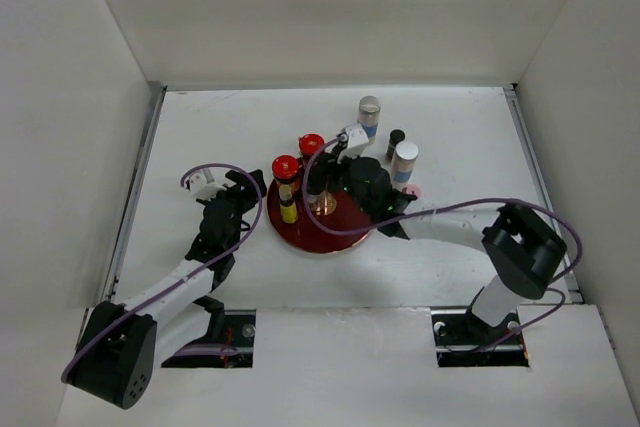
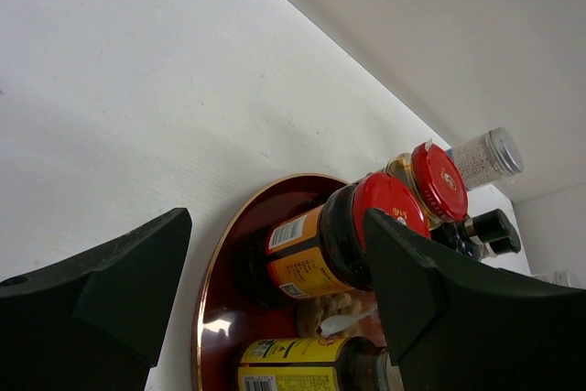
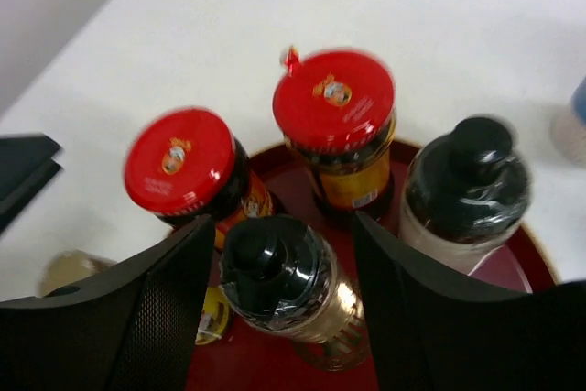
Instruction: Organize the condiment bottles
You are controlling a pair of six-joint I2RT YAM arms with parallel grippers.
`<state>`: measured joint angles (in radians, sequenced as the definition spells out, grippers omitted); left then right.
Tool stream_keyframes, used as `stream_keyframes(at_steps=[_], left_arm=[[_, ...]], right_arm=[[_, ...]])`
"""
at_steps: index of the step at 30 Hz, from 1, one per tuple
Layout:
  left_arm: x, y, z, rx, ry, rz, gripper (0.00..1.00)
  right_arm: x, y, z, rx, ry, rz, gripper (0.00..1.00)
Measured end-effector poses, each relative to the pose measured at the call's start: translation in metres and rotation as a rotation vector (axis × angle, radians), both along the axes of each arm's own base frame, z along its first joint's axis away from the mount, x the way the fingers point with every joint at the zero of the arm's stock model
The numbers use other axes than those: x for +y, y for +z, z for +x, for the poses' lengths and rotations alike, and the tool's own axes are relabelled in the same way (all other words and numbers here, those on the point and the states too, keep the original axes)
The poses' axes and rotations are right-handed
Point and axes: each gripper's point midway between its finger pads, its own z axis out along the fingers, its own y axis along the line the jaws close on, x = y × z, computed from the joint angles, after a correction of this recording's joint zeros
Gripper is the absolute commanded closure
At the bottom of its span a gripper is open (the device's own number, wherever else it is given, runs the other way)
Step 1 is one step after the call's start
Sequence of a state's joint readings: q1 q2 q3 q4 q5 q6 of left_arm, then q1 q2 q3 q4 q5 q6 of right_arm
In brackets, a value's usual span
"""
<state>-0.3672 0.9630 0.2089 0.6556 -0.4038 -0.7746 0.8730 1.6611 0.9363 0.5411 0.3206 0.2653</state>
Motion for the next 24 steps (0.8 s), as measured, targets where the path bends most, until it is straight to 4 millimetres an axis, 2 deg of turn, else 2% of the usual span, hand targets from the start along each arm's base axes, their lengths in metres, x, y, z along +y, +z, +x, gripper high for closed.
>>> stream_keyframes(at_steps=[1, 3, 5, 6, 8, 9, 11, 13, 15, 19, 24], left_arm=[[0.000, 0.000, 0.000, 0.000, 0.000, 0.000, 0.26], [-0.001, 0.000, 0.000, 0.000, -0.003, 0.000, 0.26], [-0.002, 0.000, -0.001, 0.000, -0.006, 0.001, 0.26], [-0.002, 0.000, -0.001, 0.000, -0.006, 0.001, 0.26], [-0.002, 0.000, -0.001, 0.000, -0.007, 0.001, 0.26], [-0.002, 0.000, -0.001, 0.000, -0.007, 0.001, 0.26], [-0.002, 0.000, -0.001, -0.001, -0.007, 0.000, 0.26], [-0.002, 0.000, -0.001, -0.001, -0.007, 0.000, 0.26], [-0.002, 0.000, -0.001, -0.001, -0.007, 0.000, 0.26], [-0.002, 0.000, -0.001, -0.001, -0.006, 0.000, 0.26], [-0.002, 0.000, 0.000, -0.001, -0.006, 0.000, 0.26]], right_arm=[[-0.004, 0.010, 0.000, -0.012, -0.004, 0.016, 0.39], [-0.018, 0.038, 0.008, -0.048, -0.025, 0.065, 0.57], [-0.038, 0.060, 0.027, -0.069, -0.069, 0.105, 0.66], [-0.049, 0.068, 0.041, -0.072, -0.100, 0.113, 0.67], [-0.073, 0.082, 0.076, -0.071, -0.178, 0.114, 0.65], [-0.083, 0.087, 0.090, -0.071, -0.210, 0.113, 0.60], [-0.106, 0.092, 0.119, -0.058, -0.279, 0.102, 0.43], [-0.122, 0.092, 0.143, -0.040, -0.329, 0.079, 0.28], [-0.134, 0.084, 0.163, -0.012, -0.364, 0.042, 0.19], [-0.140, 0.053, 0.184, 0.067, -0.380, -0.038, 0.13], [-0.137, 0.010, 0.192, 0.167, -0.358, -0.122, 0.12]])
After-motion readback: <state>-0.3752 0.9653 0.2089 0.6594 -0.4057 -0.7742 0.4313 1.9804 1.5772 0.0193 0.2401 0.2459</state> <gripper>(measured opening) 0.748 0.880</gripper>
